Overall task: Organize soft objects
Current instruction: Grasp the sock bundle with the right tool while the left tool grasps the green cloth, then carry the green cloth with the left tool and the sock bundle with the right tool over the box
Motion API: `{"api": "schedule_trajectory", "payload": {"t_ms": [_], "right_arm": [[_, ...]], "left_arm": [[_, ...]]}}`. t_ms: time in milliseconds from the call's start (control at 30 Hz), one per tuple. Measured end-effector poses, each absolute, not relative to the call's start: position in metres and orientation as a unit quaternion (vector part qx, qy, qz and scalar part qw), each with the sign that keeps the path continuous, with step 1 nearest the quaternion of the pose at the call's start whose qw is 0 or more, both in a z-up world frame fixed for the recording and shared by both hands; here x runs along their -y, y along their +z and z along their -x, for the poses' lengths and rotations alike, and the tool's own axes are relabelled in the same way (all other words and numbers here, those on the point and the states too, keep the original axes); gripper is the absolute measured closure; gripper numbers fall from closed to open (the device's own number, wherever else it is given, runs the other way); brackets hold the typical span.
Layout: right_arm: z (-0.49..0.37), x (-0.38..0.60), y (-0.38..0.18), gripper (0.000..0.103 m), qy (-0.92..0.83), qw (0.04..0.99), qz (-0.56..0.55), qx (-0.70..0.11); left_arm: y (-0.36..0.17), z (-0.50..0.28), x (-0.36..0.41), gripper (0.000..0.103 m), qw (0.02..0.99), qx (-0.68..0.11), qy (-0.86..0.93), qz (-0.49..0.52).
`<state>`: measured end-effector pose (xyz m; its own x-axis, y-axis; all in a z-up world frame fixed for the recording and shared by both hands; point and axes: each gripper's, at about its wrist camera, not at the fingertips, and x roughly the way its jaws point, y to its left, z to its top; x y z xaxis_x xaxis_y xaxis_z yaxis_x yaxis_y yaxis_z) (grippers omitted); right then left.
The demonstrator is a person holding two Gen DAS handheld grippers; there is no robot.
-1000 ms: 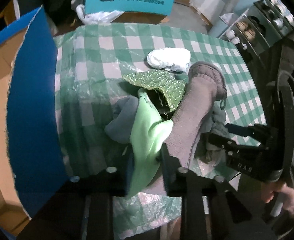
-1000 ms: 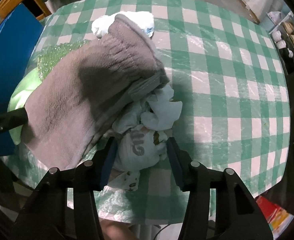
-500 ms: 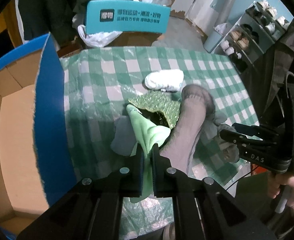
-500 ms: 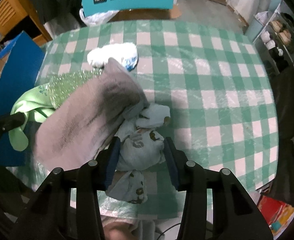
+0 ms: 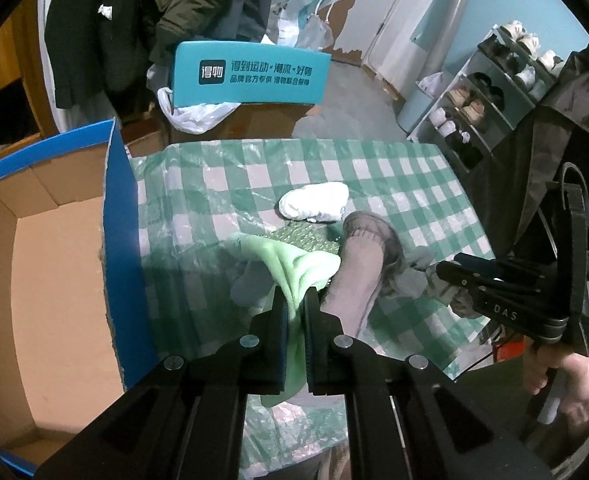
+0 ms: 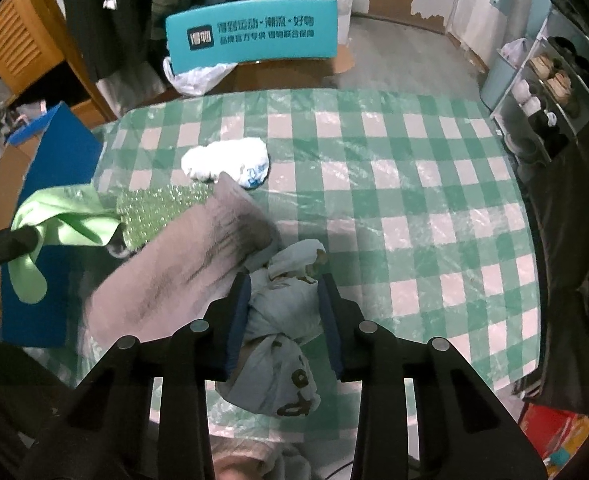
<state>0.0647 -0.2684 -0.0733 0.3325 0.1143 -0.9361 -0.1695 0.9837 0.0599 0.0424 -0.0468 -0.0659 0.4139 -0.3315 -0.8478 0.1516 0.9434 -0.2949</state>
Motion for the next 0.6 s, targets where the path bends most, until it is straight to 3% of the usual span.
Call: {"api": "schedule_trajectory", "payload": {"t_ms": [600], "right_arm": [[-0.067, 0.278, -0.029, 0.072, 0.097, 0.853, -0.012, -0.513]], "left_arm": [[-0.047, -0.043, 0.039, 0.096, 0.844, -0.502, -0.151, 0.114]]}}
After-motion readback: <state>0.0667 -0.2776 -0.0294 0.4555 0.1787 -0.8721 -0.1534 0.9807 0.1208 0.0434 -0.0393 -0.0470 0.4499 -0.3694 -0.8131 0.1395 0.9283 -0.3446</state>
